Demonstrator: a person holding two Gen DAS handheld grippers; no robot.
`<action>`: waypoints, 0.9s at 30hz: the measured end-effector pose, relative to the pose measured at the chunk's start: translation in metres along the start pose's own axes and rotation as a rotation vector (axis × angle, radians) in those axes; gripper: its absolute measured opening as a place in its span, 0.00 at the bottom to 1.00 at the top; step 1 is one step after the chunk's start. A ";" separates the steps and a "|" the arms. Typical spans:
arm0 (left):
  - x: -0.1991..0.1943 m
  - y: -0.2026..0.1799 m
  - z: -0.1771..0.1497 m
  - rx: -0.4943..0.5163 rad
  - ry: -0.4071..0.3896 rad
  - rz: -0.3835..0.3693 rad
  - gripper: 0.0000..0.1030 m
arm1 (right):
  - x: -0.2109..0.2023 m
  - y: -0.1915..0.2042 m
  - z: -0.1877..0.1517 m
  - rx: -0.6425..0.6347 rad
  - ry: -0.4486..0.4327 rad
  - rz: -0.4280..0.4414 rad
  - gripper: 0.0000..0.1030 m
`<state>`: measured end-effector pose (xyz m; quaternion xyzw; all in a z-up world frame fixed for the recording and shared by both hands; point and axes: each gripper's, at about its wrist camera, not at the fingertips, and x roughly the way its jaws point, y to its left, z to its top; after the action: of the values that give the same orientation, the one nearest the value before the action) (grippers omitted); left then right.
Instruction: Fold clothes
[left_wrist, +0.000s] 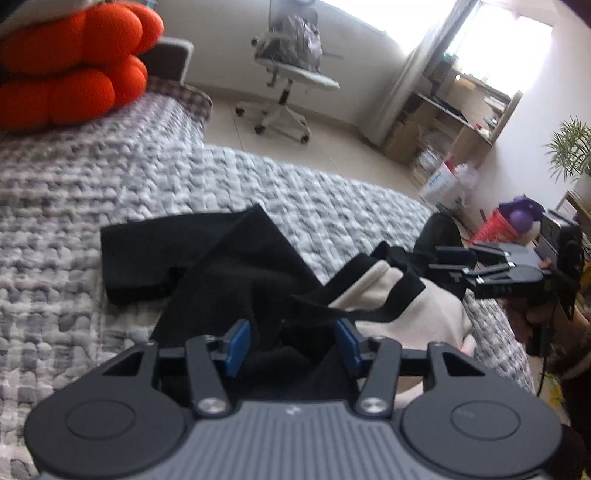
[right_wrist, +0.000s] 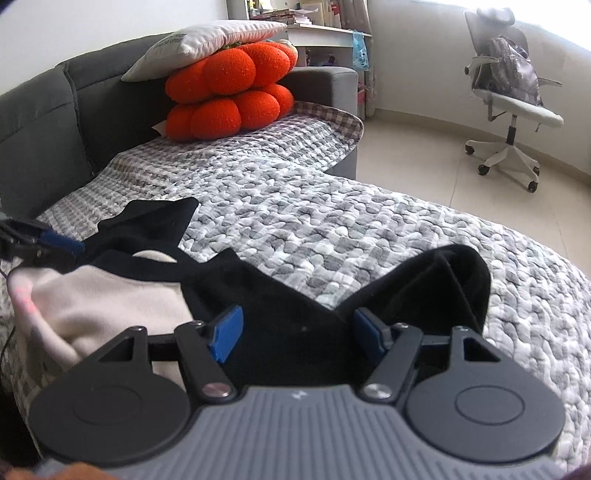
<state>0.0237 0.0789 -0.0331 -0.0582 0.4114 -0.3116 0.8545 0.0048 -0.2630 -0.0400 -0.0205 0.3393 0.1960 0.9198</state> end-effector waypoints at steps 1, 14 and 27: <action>0.001 0.000 0.000 0.000 0.014 0.004 0.46 | 0.002 0.000 0.001 -0.002 0.004 0.002 0.68; -0.007 -0.002 -0.015 0.002 0.082 0.060 0.32 | 0.027 0.008 0.009 -0.071 0.038 -0.012 0.62; -0.023 -0.012 -0.027 -0.029 0.068 0.085 0.08 | 0.004 0.021 0.017 -0.146 -0.008 -0.027 0.60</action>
<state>-0.0127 0.0871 -0.0311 -0.0425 0.4468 -0.2709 0.8516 0.0105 -0.2389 -0.0274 -0.0914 0.3199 0.2079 0.9198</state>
